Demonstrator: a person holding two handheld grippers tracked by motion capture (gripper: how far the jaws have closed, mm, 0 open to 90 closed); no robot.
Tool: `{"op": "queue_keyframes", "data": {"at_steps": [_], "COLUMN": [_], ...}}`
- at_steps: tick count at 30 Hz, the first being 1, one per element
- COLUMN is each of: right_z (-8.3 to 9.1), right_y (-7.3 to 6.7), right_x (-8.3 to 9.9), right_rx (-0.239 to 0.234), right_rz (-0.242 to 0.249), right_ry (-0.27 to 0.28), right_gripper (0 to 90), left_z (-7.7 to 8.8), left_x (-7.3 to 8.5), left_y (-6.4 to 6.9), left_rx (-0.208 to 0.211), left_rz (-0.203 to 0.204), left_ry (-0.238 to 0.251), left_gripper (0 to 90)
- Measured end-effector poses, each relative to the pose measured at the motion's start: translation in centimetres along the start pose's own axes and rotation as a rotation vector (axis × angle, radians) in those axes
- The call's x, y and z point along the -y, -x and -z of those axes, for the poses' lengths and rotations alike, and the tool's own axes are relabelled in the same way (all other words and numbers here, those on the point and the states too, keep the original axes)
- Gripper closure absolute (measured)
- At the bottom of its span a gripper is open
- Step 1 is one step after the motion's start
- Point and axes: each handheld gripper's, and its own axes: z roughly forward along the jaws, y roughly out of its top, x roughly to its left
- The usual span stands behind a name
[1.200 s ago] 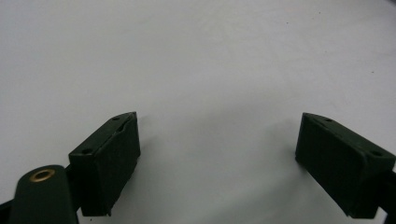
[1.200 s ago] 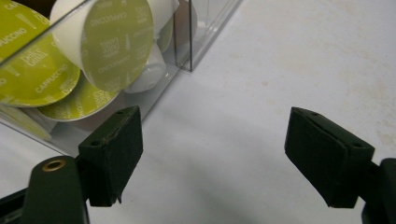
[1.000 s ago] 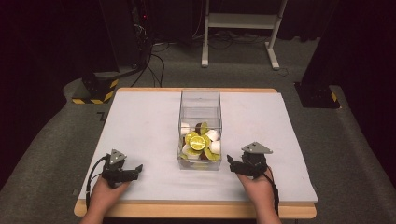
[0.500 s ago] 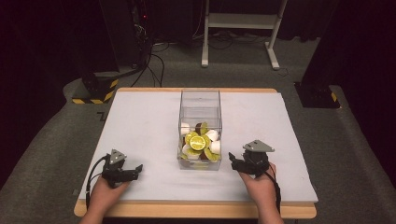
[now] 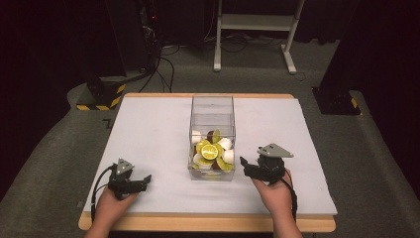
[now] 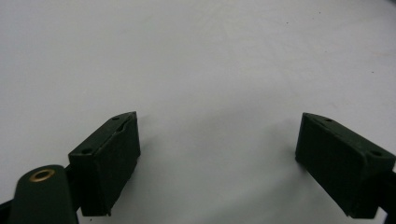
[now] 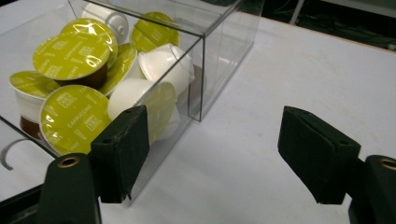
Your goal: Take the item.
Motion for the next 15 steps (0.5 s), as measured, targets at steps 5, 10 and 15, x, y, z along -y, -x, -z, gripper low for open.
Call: {"op": "queue_keyframes", "data": {"at_steps": [5, 10, 15], "right_z": [-0.1, -0.6, -0.9], "right_y": [-0.4, -1.1, -1.6], "right_x": [-0.5, -1.0, -1.4], "right_rx": [-0.010, -0.035, -0.050], "right_rz": [0.011, 0.019, 0.029], "right_ry": [0.012, 0.021, 0.024], "right_gripper": [26.0, 25.8, 25.8], "left_z": [0.0, 0.0, 0.0], "left_x": [0.0, 0.0, 0.0], "left_y": [0.0, 0.0, 0.0], "left_rx": [0.000, 0.000, -0.001], "left_rz": [0.000, 0.000, -0.001], "left_ry": [0.001, 0.001, 0.000], "left_gripper": [13.9, 14.0, 14.0]}}
